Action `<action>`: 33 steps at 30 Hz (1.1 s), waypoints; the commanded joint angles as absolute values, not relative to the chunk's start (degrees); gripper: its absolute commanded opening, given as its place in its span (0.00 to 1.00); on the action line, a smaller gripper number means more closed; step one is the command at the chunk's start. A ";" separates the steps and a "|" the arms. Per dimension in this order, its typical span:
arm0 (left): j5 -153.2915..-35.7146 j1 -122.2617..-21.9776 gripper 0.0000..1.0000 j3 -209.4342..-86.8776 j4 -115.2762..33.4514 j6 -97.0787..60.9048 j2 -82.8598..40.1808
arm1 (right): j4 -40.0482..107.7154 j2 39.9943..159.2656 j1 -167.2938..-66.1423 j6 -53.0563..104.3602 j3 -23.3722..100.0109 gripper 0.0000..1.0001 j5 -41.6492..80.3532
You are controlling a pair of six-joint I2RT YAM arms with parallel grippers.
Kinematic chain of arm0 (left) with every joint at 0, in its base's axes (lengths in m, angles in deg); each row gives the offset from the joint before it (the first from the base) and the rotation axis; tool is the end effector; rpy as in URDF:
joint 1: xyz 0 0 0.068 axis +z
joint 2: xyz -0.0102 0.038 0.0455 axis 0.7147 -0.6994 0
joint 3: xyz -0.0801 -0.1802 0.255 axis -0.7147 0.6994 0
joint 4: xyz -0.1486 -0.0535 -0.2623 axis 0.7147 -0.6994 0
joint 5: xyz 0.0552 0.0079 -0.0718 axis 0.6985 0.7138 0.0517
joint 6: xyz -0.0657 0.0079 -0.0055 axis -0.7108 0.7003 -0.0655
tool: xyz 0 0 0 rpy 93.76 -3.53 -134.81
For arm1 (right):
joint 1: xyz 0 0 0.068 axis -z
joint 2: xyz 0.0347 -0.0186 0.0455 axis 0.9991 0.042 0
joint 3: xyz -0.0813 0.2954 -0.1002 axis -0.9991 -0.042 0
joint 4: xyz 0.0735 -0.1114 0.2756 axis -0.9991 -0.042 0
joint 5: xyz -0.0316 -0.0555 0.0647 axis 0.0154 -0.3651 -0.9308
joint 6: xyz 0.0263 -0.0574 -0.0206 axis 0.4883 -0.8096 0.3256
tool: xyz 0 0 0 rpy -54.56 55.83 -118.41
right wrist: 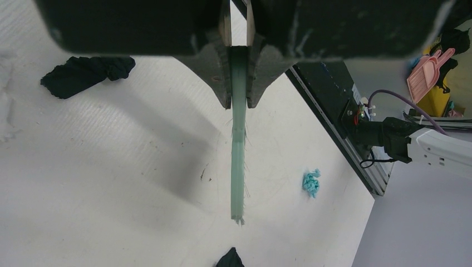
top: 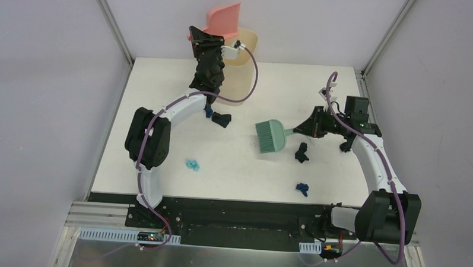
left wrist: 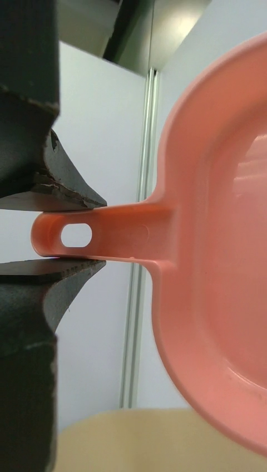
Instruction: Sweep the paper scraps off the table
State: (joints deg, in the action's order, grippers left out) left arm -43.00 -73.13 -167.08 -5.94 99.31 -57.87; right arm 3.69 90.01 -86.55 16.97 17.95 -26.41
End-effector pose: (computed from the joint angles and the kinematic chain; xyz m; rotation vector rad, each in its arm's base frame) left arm 0.4955 -0.2175 0.3890 0.9839 1.2226 1.5942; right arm 0.2900 0.0369 0.3111 -0.4452 2.1614 1.0667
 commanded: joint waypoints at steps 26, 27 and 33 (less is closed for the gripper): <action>-72.38 -79.36 0.01 -167.00 -90.31 -2.19 -31.87 | 6.08 92.43 -83.46 17.67 20.34 0.00 -28.16; -75.09 -79.45 0.00 -163.85 -89.88 -3.45 -30.31 | 5.89 92.75 -83.42 17.50 20.68 0.00 -27.76; -82.80 -79.46 0.00 -150.17 -89.81 -6.32 -26.17 | 2.87 92.37 -83.91 16.23 23.49 0.00 -23.57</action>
